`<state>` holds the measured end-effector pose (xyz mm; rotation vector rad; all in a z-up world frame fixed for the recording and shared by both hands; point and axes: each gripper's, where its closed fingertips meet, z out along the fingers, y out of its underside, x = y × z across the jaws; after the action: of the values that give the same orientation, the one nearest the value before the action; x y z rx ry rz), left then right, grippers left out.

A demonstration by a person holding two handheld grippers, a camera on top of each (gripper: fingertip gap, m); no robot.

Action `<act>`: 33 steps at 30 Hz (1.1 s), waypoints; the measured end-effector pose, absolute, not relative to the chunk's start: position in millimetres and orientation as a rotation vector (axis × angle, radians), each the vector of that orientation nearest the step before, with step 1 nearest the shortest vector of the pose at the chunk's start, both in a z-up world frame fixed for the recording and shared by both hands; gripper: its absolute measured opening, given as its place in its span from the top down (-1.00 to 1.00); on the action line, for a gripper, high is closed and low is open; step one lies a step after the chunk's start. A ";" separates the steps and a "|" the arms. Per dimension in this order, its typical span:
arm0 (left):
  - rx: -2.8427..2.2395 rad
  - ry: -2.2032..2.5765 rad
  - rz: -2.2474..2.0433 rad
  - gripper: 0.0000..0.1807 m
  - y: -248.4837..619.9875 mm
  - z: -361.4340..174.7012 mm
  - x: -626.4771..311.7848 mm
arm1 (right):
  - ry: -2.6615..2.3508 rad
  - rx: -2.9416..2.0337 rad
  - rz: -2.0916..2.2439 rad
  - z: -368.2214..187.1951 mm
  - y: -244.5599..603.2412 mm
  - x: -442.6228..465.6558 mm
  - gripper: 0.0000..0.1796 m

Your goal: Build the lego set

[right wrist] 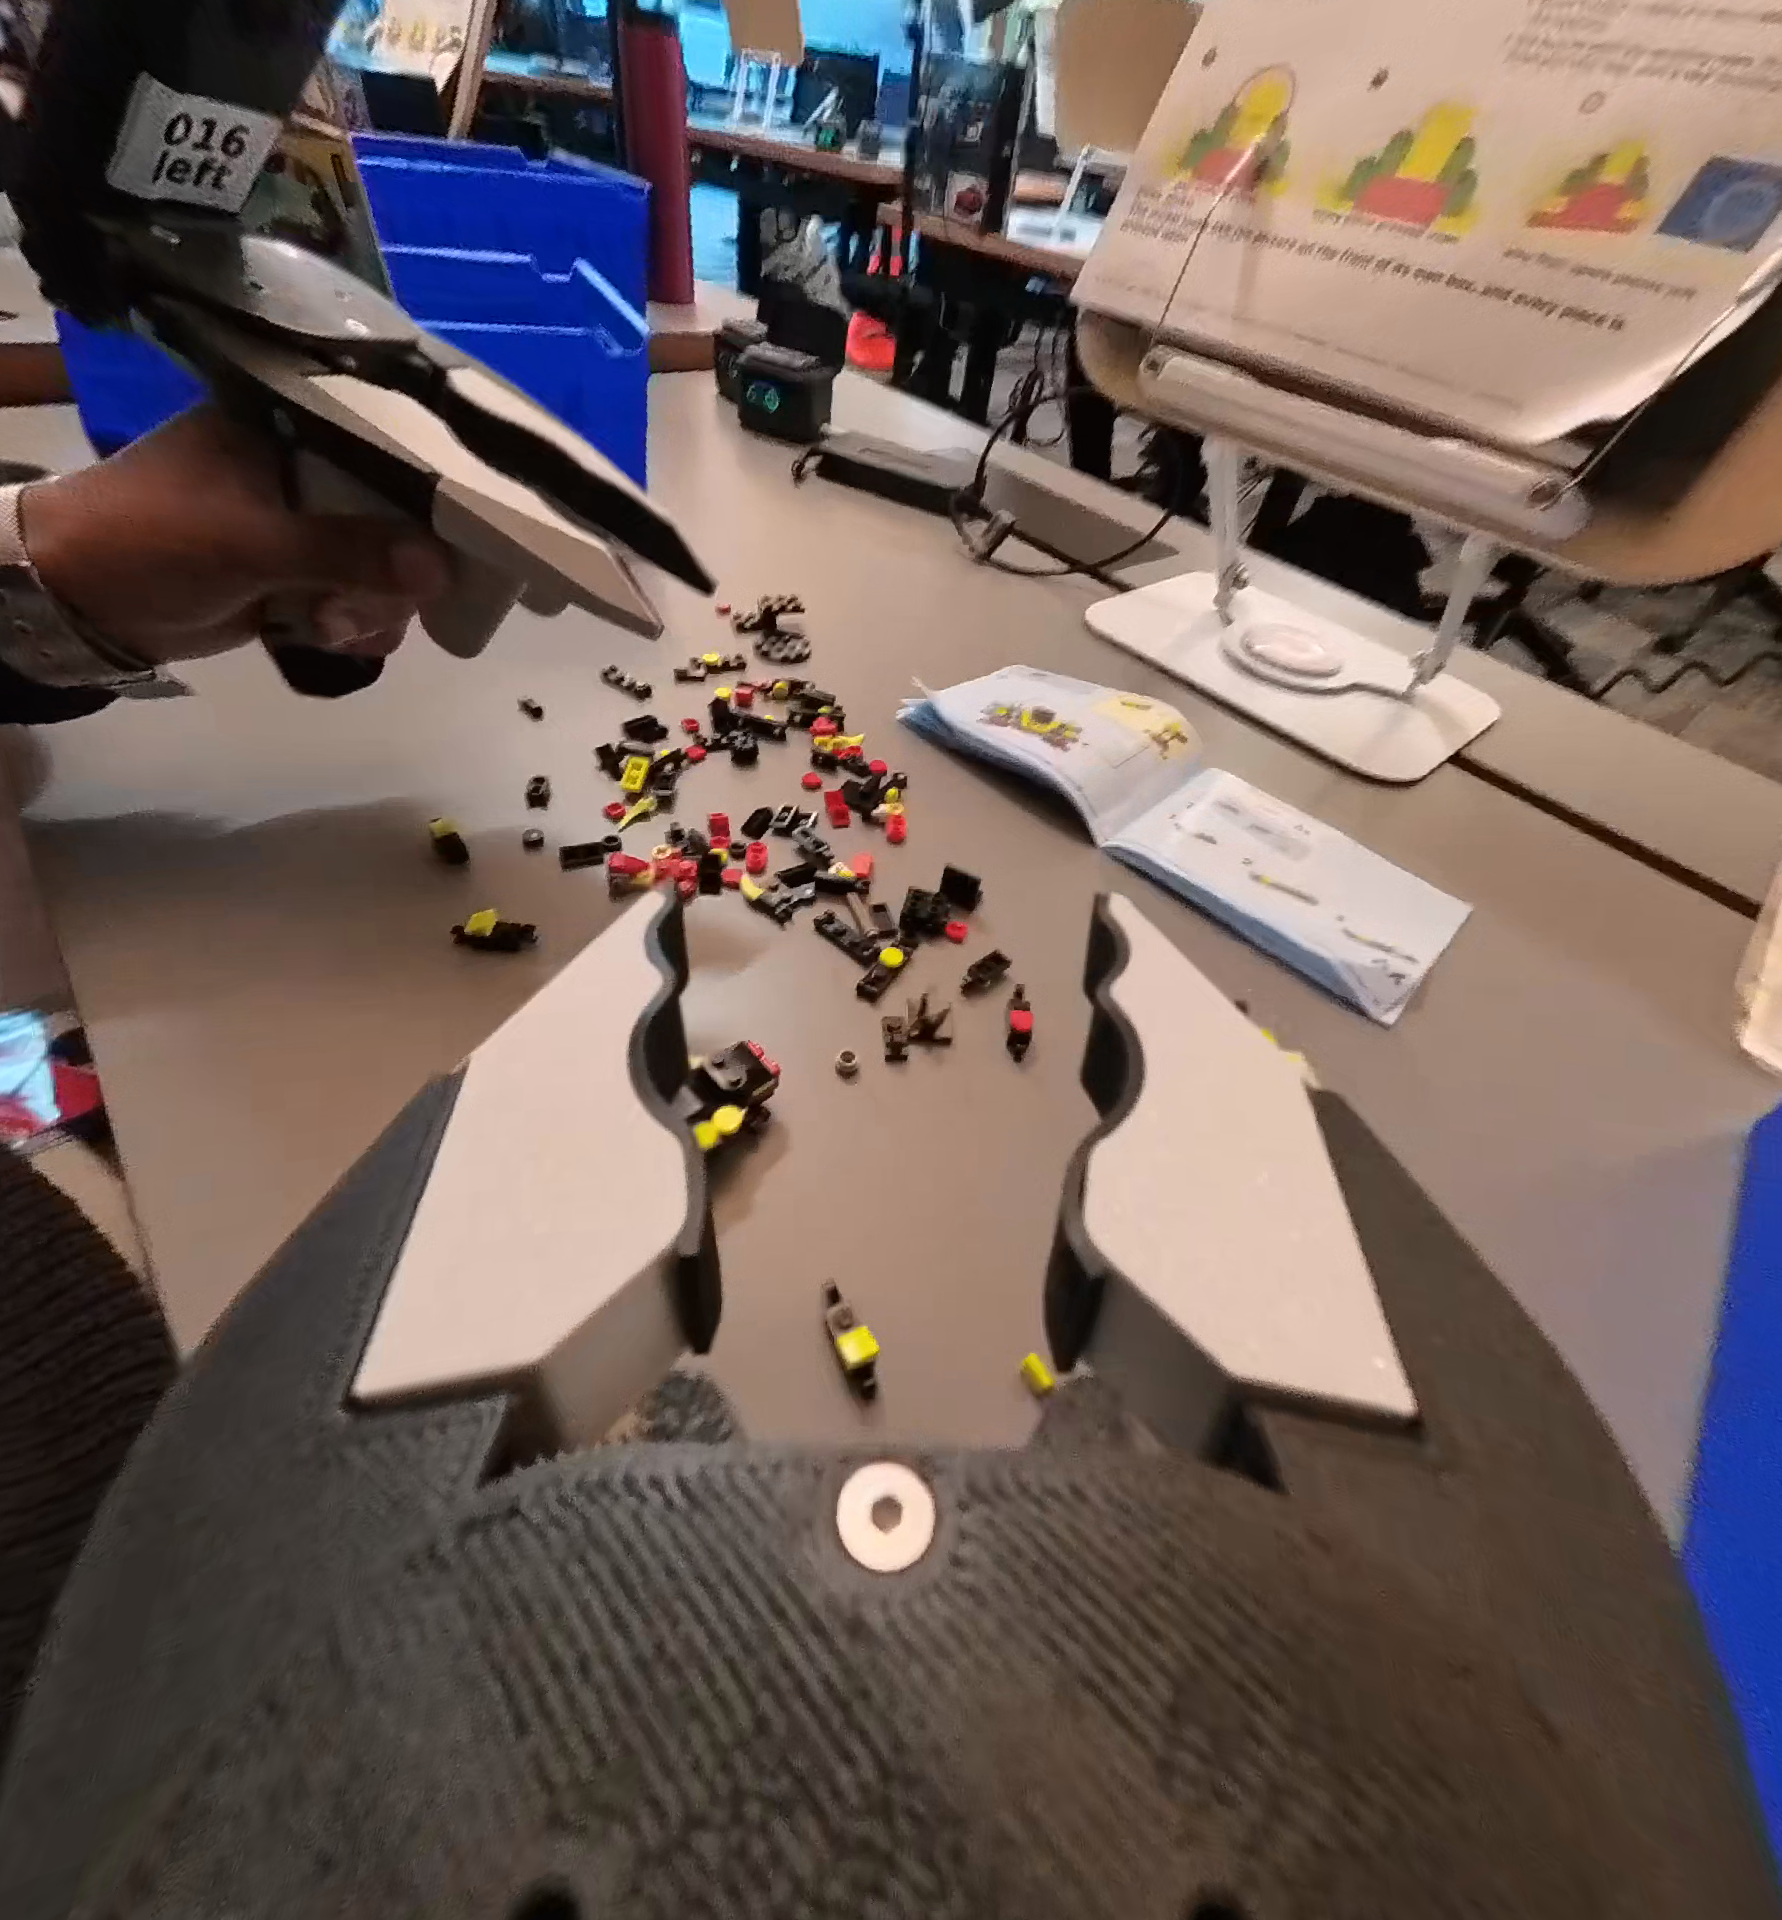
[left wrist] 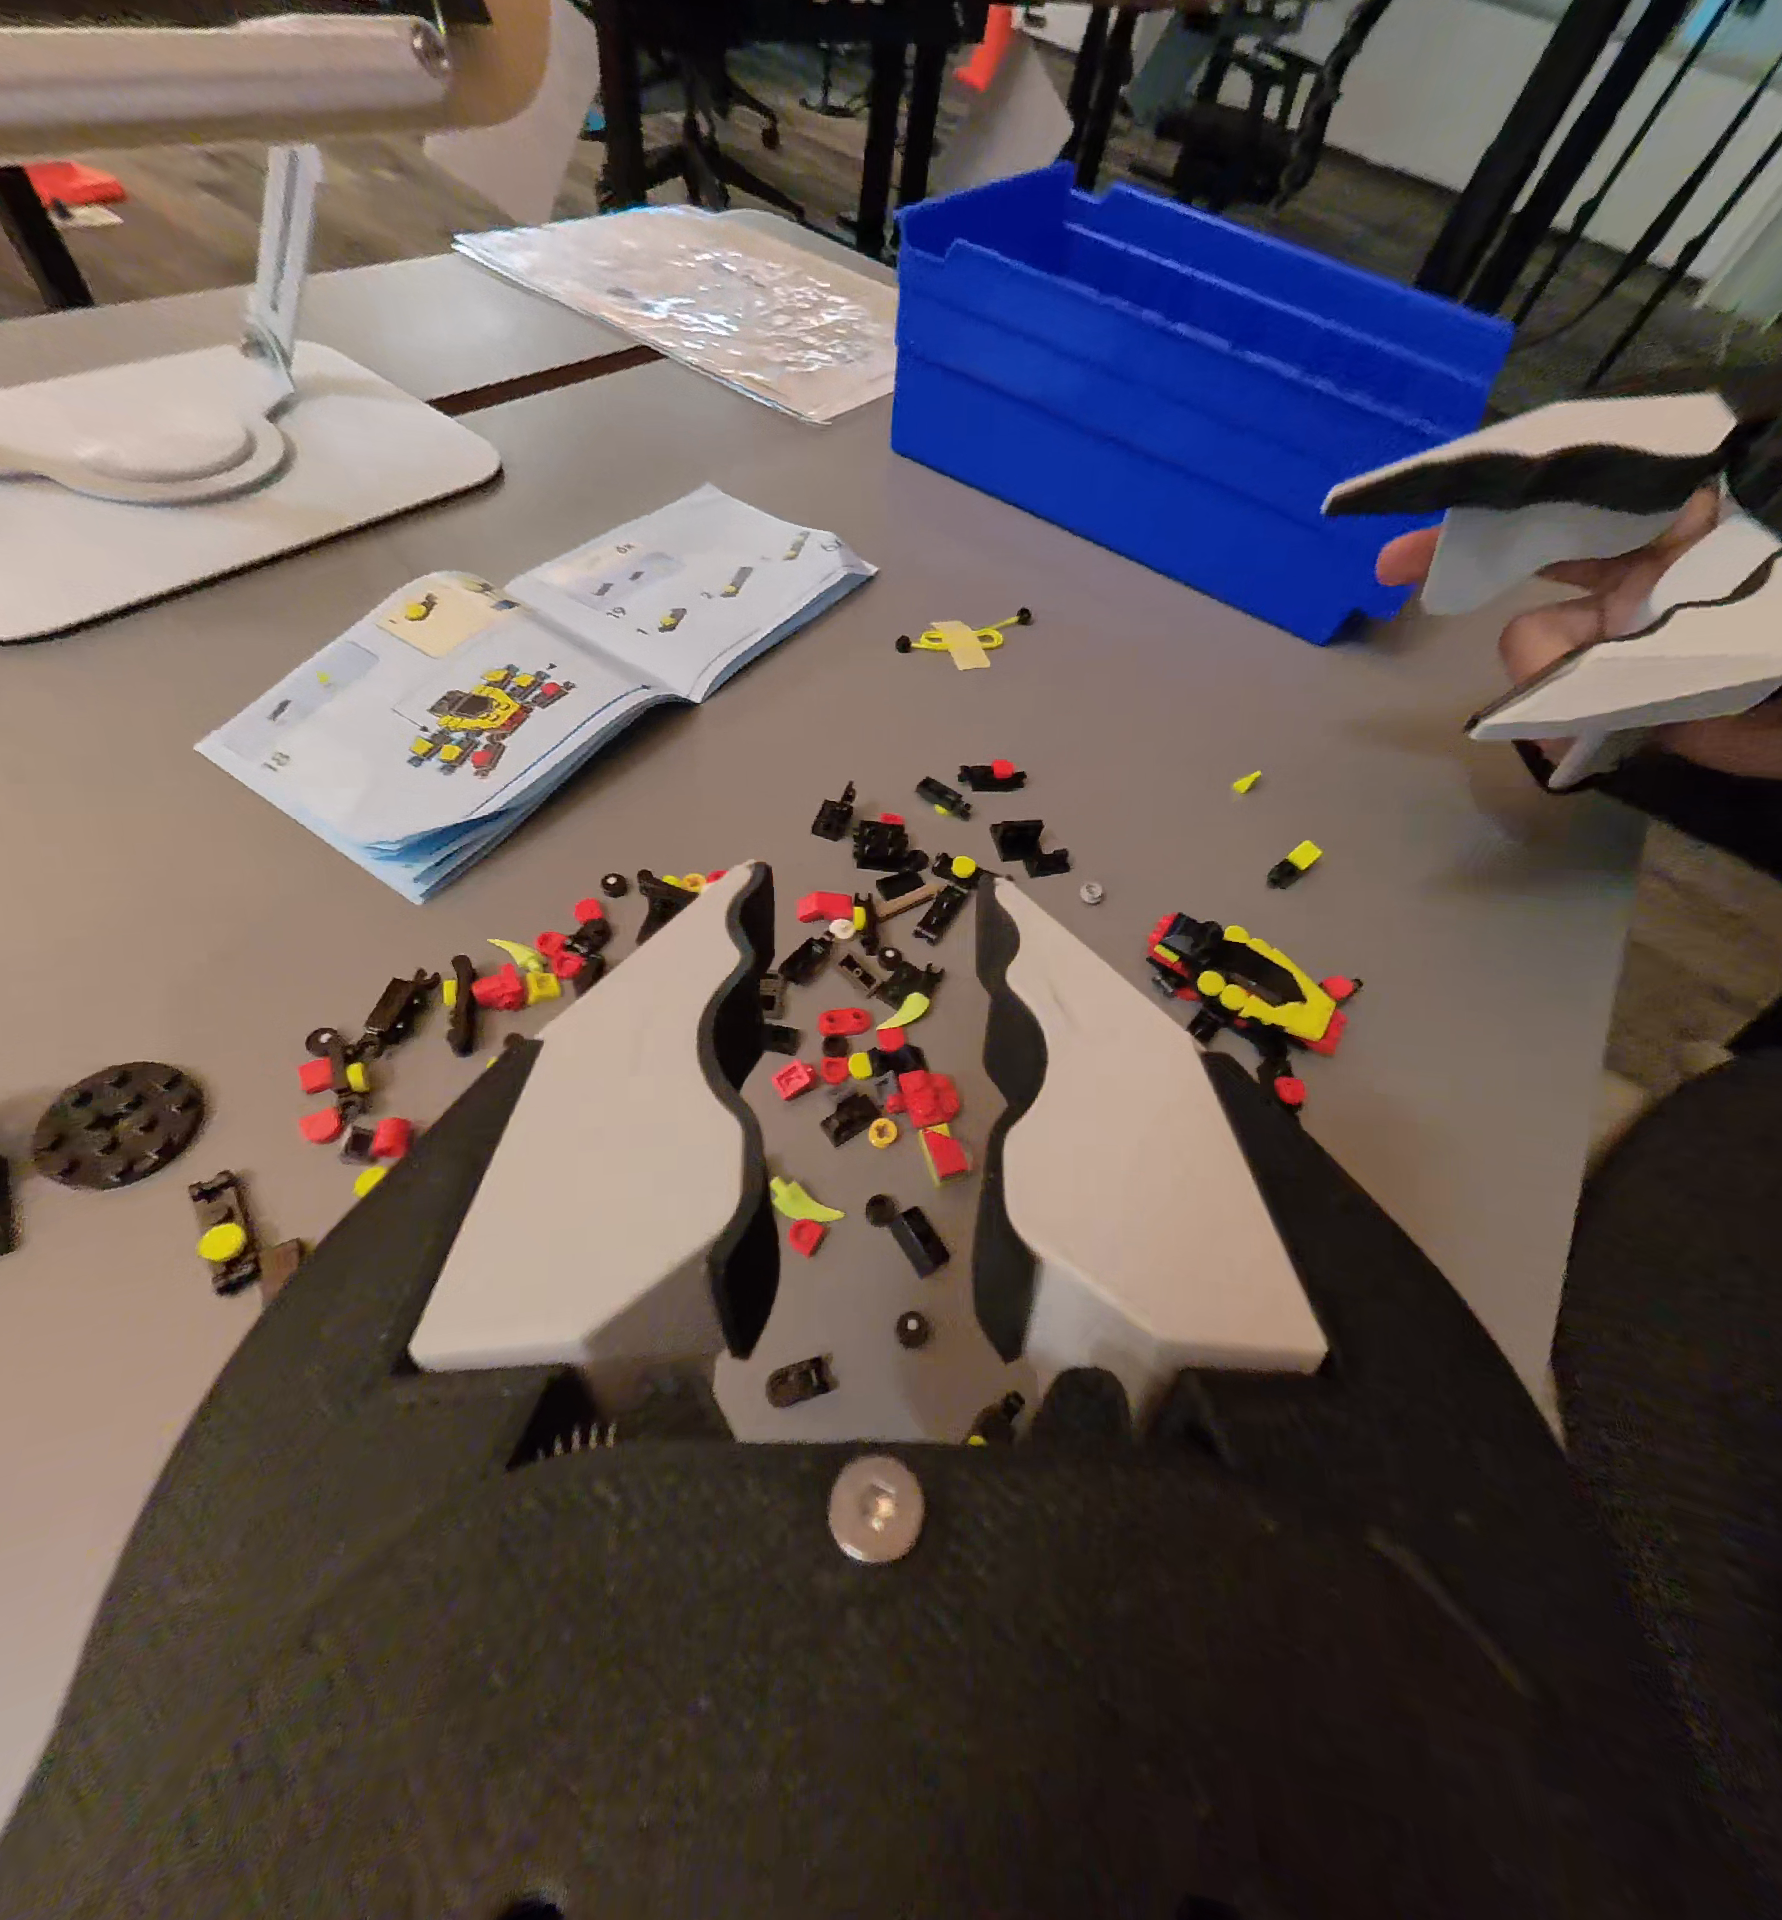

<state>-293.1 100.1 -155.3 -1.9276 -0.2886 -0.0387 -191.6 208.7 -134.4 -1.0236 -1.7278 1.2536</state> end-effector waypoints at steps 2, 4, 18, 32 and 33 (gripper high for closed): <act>-1.927 -0.286 -0.043 0.60 100.8 -155.5 -291.6 | -1.811 -1.050 1.268 -140.6 200.2 -187.3 0.25; -1.946 -0.278 -0.022 0.60 101.1 -158.4 -291.2 | -1.882 -1.071 1.287 -147.6 190.1 -184.1 0.26; -2.038 -0.207 -0.268 0.76 111.7 -182.2 -259.3 | -1.888 -0.817 1.352 -138.4 180.4 -174.6 0.42; -2.083 -0.217 -0.438 0.86 107.5 -194.4 -249.7 | -1.856 -1.123 1.660 -153.0 196.7 -193.6 0.81; -2.089 -0.242 -0.425 0.85 105.0 -194.6 -250.7 | -1.877 -1.137 1.660 -156.3 194.3 -193.0 0.79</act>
<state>-250.7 105.0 -194.6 -2.0890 -0.2424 -0.4249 -193.0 194.3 -156.3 -1.1373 -1.8772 1.6605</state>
